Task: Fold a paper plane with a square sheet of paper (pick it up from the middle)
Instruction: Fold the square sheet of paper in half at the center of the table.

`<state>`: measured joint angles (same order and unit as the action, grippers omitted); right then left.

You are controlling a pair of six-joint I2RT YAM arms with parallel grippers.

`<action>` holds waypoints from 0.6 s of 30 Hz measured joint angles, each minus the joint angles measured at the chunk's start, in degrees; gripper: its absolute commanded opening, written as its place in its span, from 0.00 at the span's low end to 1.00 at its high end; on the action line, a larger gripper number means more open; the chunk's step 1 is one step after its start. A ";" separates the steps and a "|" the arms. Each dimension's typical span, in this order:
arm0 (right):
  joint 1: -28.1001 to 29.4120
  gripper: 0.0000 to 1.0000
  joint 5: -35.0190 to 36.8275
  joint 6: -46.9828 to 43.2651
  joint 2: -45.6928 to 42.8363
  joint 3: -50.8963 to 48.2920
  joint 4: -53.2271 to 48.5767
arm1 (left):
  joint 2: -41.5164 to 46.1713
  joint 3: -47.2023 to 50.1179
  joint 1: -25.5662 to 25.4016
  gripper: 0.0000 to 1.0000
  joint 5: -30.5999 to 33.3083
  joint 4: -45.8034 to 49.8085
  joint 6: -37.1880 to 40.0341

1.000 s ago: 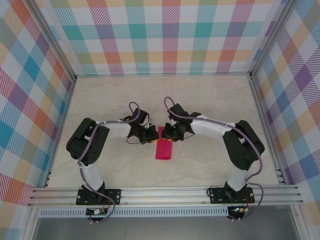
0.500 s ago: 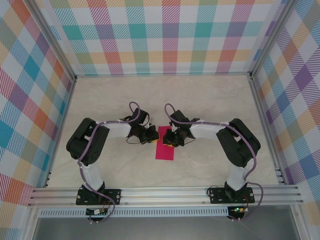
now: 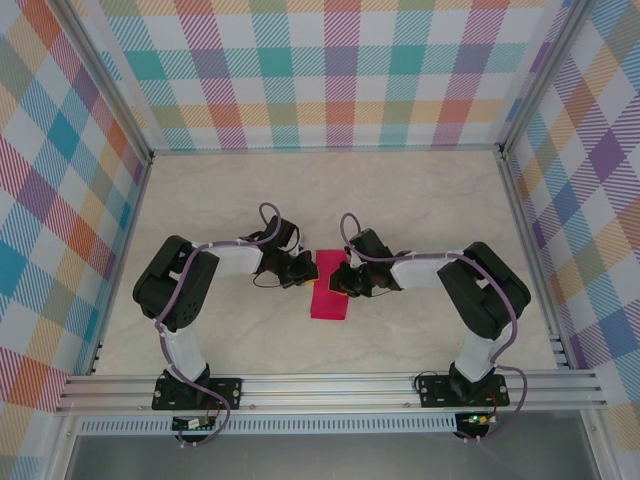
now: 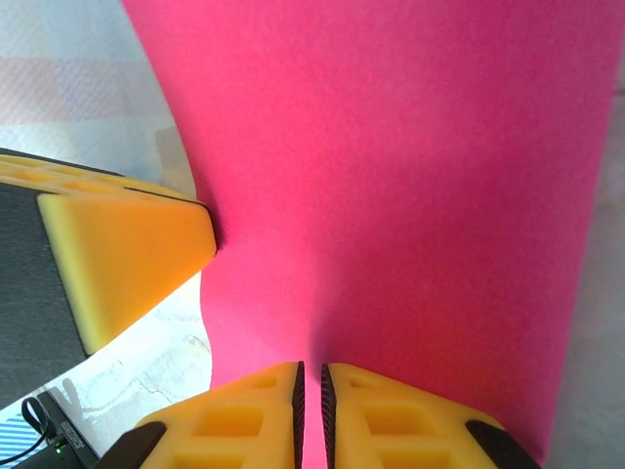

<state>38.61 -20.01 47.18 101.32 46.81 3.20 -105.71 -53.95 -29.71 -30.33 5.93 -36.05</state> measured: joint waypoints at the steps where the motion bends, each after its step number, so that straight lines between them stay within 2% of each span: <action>1: 0.00 0.15 0.22 0.00 0.00 0.02 0.39 | 0.00 -0.02 0.00 0.00 0.00 0.02 0.11; 10: -1.18 0.13 1.29 -0.17 2.03 1.84 2.54 | -0.24 -0.76 -0.07 0.00 0.17 1.33 0.96; 18: -3.26 0.12 0.68 0.17 0.31 -3.10 7.78 | -0.44 -1.55 -0.26 0.00 0.83 2.75 1.20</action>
<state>35.35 -19.33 47.35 101.62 43.70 10.98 -106.15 -55.51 -29.98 -29.50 8.69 -34.85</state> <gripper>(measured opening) 0.121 0.044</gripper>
